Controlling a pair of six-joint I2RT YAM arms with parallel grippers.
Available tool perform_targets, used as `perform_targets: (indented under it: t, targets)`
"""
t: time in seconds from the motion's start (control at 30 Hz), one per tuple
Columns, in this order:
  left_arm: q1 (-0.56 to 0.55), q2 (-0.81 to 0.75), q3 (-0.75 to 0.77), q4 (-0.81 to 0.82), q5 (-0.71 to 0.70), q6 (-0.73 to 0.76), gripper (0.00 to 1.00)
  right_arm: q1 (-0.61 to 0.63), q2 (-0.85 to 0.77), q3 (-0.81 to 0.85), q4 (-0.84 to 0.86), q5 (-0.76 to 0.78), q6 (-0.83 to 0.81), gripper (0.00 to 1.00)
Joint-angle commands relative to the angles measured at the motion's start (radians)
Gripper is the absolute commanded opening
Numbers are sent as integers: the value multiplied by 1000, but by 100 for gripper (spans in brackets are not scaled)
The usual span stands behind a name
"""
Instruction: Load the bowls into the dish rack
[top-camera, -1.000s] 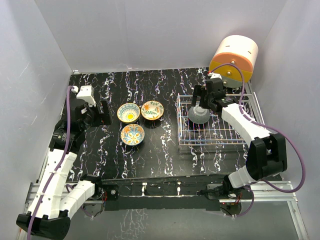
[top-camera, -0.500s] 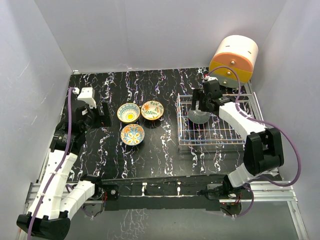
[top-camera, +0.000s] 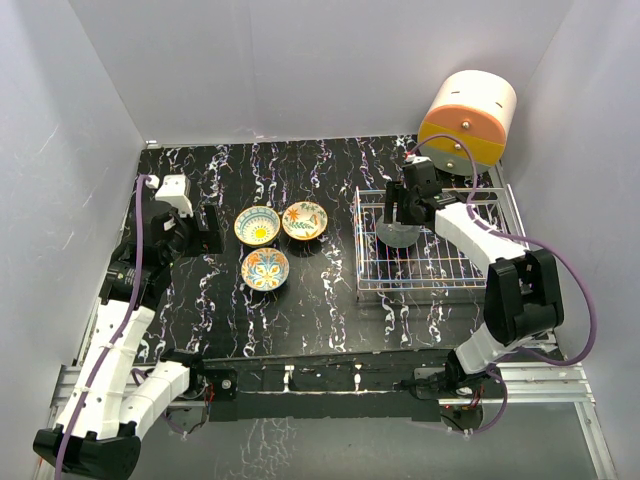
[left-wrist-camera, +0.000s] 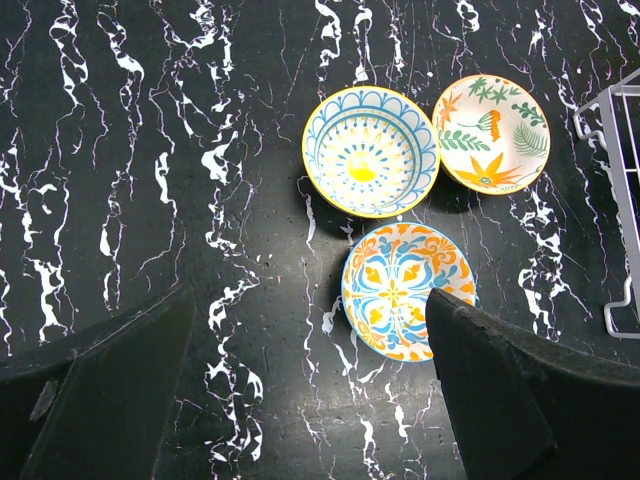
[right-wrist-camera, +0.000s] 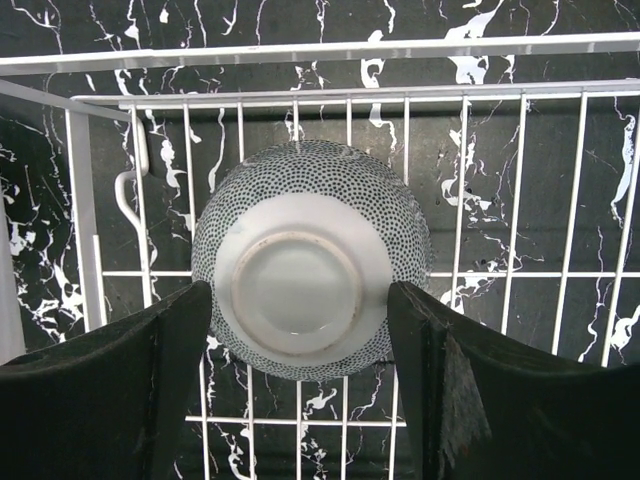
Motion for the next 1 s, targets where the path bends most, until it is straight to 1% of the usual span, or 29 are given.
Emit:
perform_targets:
  t: [0.0,0.1,0.2,0.37,0.47,0.53,0.6,0.83,0.97]
  targets:
    - [-3,-21,15,8,13,8,97,15,24,54,8,31,-19,72]
    - [-4,-28,10,6,11,10,97,23,28,57,3,40,-18,68]
    - [-4,-32,10,3,10,12,97,27,23,57,-1,53,-18,56]
    - [-4,-27,11,9,17,14,97,28,21,60,-3,66,-21,55]
    - [-4,-22,13,11,19,14,97,29,19,62,-4,79,-23,47]
    - [-3,-22,14,10,19,14,97,29,12,62,-7,99,-22,43]
    - [-4,-21,17,9,19,14,97,28,-3,62,-12,124,-23,42]
    - [-3,-24,19,8,30,12,97,15,-73,58,-31,183,-26,41]
    - [-3,-26,16,11,43,11,97,-63,-106,36,-31,174,-26,41]
